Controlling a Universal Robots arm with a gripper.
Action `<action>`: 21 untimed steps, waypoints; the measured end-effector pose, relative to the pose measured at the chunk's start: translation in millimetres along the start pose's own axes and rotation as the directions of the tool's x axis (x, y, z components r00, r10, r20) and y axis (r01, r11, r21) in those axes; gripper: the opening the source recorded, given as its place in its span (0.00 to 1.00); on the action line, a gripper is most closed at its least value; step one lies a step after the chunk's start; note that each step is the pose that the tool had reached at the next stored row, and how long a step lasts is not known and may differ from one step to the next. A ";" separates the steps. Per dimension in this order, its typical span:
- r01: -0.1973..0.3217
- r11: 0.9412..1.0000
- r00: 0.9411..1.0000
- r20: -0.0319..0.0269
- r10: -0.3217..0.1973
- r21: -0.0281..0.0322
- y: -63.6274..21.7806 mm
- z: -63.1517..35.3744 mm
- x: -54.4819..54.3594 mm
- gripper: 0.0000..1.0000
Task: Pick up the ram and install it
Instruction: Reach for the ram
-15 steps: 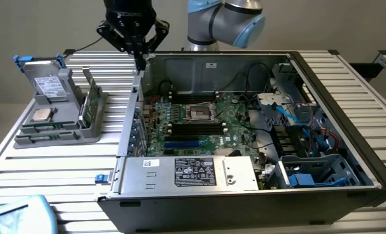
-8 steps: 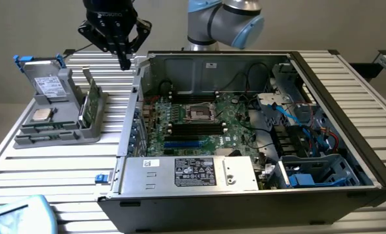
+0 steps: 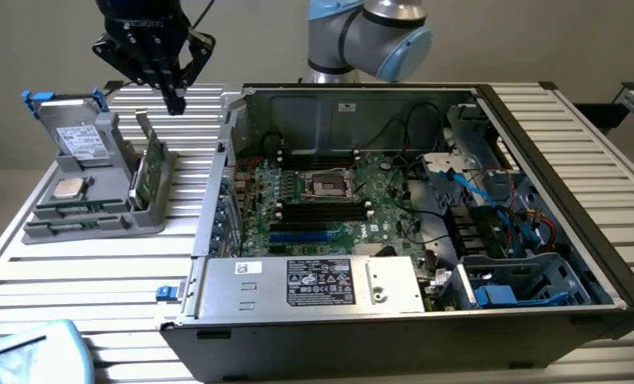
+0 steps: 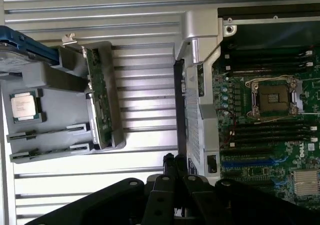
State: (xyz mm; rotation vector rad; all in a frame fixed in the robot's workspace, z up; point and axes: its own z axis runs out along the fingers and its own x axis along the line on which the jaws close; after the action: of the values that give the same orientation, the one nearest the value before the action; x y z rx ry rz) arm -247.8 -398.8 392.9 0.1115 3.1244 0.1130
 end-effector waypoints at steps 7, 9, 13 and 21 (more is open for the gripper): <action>-0.001 1.000 1.000 -0.010 0.001 -0.006 -2.3 -0.5 31.9 0.11; -0.001 1.000 1.000 -0.014 0.001 -0.007 -2.9 -0.7 41.2 0.11; -0.002 1.000 1.000 -0.019 0.001 -0.009 -4.2 -1.0 59.5 0.11; -0.002 1.000 1.000 -0.030 0.002 -0.014 -6.8 -1.5 95.7 0.11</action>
State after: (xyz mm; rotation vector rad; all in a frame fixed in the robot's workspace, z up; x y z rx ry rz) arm -343.8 -398.8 392.8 0.1142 3.1529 0.1383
